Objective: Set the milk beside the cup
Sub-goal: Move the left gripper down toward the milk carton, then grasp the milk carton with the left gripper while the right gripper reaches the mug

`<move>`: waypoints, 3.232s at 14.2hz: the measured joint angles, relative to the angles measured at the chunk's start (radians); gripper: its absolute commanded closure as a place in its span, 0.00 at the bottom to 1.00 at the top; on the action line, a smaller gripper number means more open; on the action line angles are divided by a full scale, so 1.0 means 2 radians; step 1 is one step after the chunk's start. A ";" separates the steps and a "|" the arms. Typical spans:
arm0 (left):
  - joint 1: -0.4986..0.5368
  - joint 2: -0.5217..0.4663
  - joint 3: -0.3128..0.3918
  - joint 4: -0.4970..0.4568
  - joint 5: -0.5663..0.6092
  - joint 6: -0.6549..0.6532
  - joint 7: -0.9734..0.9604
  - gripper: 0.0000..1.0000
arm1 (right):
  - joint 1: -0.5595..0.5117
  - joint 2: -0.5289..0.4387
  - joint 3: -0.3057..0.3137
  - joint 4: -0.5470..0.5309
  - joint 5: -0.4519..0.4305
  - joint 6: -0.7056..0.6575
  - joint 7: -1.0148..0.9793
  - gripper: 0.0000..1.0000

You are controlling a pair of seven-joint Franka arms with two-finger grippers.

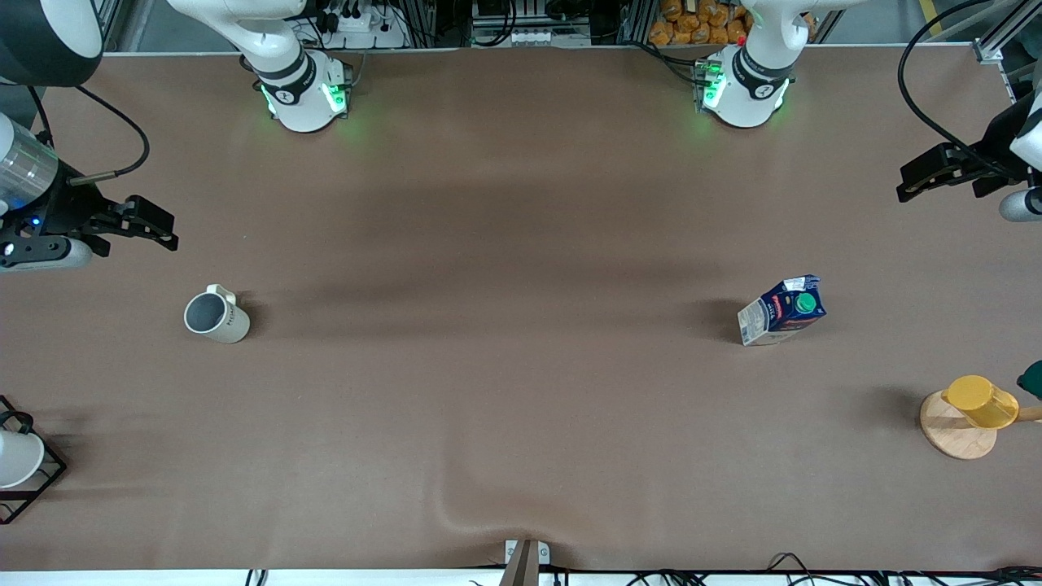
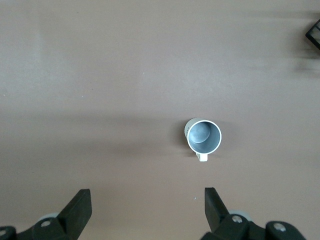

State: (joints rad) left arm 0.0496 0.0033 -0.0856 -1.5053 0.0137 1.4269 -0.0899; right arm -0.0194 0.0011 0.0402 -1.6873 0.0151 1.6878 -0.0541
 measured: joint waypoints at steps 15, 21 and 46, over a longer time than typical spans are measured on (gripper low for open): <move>-0.005 0.111 -0.001 -0.074 0.000 0.151 -0.007 0.00 | -0.012 0.005 -0.032 0.009 -0.001 0.031 -0.045 0.00; -0.014 0.118 -0.005 -0.139 -0.001 0.209 -0.019 0.00 | -0.046 0.076 -0.059 -0.016 -0.001 0.030 -0.068 0.00; -0.020 0.166 -0.005 -0.144 -0.001 0.228 -0.035 0.09 | -0.090 0.240 -0.044 -0.059 0.045 0.178 -0.182 0.23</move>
State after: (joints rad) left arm 0.0094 0.3360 -0.0962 -1.7930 0.0119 1.8820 -0.1595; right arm -0.1999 0.4816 -0.0486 -1.8061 0.1047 2.0440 -0.4186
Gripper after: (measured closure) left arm 0.048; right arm 0.225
